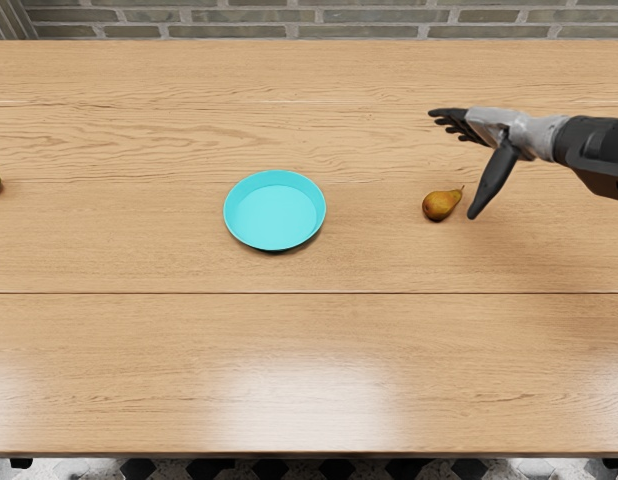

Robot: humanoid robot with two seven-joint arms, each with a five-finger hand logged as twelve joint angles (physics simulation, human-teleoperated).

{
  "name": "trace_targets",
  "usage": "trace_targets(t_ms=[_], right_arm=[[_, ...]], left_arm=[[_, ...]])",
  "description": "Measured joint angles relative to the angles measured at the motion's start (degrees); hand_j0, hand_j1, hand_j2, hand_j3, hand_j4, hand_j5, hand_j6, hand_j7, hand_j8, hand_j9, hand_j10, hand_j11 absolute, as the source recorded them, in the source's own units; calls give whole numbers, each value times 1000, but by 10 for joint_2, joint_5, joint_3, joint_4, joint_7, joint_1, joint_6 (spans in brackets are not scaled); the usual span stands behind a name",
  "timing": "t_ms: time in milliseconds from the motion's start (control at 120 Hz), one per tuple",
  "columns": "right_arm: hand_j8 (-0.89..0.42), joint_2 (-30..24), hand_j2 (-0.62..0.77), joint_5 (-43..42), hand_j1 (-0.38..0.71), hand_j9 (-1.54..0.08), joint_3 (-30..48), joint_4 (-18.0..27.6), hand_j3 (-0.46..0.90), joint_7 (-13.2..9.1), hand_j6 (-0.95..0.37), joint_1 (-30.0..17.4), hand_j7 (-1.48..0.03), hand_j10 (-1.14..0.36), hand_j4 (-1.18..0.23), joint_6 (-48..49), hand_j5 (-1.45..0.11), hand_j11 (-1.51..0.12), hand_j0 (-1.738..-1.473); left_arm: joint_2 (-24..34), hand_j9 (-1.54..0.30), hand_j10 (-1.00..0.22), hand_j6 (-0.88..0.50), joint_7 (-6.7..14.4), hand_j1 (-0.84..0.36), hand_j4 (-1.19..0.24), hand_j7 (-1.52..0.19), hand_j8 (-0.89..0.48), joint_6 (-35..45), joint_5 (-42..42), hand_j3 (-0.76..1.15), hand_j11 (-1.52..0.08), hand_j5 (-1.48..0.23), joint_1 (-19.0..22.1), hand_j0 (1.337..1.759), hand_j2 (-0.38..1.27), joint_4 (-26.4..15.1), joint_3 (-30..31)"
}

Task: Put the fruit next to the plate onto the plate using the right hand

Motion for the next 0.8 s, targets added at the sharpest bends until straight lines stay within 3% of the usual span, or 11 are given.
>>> trace_targets(t_ms=[267, 508, 800], right_arm=[[-21, 19, -2, -62, -329, -23, -32, 0, 0, 6, -22, -9, -23, -20, -20, -55, -23, -23, -1658], [-189, 33, -35, -109, -128, -241, -56, 1, 0, 17, -190, -13, -241, -188, -189, -77, -241, -241, -1658], [-316, 43, -59, -140, 23, -406, -69, 0, 0, 38, -317, -21, -406, -315, -315, -99, -406, -406, -1658]], left_arm=[[0, -27, -21, -21, 0, 325, -21, -27, -21, 0, 0, 0, -27, -27, 0, 1658, 4, 0, 0], [0, -27, -21, -21, 0, 325, -21, -27, -21, 0, 0, 0, -27, -27, 0, 1658, 4, 0, 0], [0, -27, -21, -21, 0, 325, -21, -27, -21, 0, 0, 0, -27, -27, 0, 1658, 4, 0, 0]])
